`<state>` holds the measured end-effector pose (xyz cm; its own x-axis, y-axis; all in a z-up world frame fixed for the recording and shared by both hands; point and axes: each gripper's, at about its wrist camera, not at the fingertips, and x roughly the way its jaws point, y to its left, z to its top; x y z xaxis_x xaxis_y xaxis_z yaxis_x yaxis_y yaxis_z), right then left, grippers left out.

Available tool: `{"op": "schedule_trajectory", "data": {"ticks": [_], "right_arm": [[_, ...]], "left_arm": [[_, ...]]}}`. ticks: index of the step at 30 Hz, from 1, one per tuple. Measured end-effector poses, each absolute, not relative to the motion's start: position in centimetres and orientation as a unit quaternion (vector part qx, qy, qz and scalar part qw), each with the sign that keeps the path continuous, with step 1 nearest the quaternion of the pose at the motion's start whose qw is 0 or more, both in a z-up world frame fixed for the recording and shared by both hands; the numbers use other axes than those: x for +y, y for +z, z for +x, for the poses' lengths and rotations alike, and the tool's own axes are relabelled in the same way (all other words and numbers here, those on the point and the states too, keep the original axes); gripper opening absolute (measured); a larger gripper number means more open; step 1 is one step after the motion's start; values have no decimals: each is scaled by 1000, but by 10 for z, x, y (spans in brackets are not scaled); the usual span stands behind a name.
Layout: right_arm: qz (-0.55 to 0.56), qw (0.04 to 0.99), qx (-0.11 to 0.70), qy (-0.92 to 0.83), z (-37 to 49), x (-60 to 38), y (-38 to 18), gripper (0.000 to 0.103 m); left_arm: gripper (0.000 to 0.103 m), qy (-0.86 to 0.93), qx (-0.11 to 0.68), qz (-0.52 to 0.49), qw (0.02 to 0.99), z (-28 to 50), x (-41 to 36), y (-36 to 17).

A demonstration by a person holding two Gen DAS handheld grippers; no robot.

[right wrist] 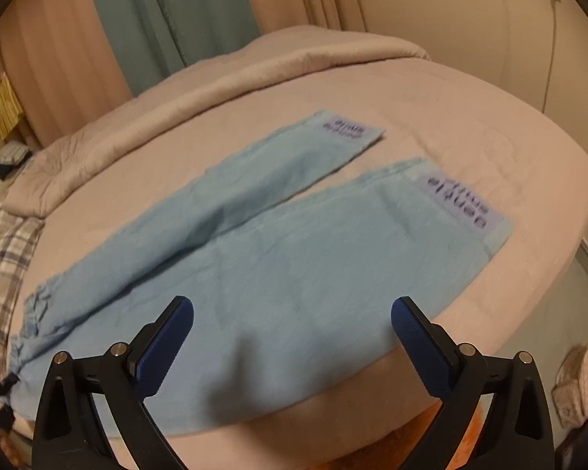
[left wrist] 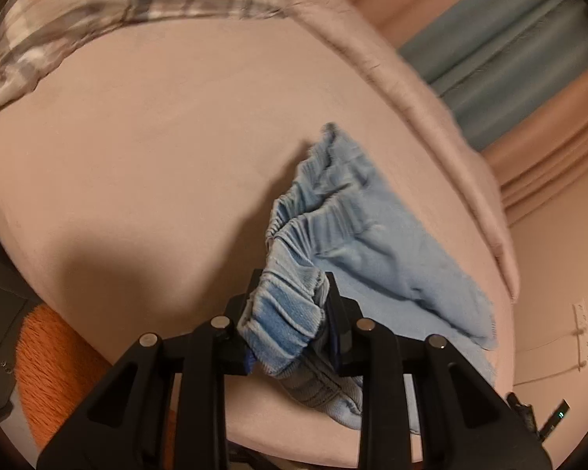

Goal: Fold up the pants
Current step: 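Grasp the elastic waistband with the left tool while the right tool grasps the labeled leg hem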

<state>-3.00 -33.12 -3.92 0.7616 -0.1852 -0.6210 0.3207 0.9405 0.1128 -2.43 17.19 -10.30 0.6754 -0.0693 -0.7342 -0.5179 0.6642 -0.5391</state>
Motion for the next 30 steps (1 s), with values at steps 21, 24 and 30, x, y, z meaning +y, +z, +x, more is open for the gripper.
{"op": "schedule_trajectory", "data": {"ticks": [21,24,30], "right_arm": [[192,883,347,-251,-32,-446,-68,98],[202,878,355,-251,-33,-452,-71,98],[195,876,356,-262,-29,-456,-73,98]], "left_arm": [[35,146,412,-361,824,-18,170,-126],[36,147,413,-358,824,-14,170,-126],[36,148,414,-352,826,-12,169,-127]]}}
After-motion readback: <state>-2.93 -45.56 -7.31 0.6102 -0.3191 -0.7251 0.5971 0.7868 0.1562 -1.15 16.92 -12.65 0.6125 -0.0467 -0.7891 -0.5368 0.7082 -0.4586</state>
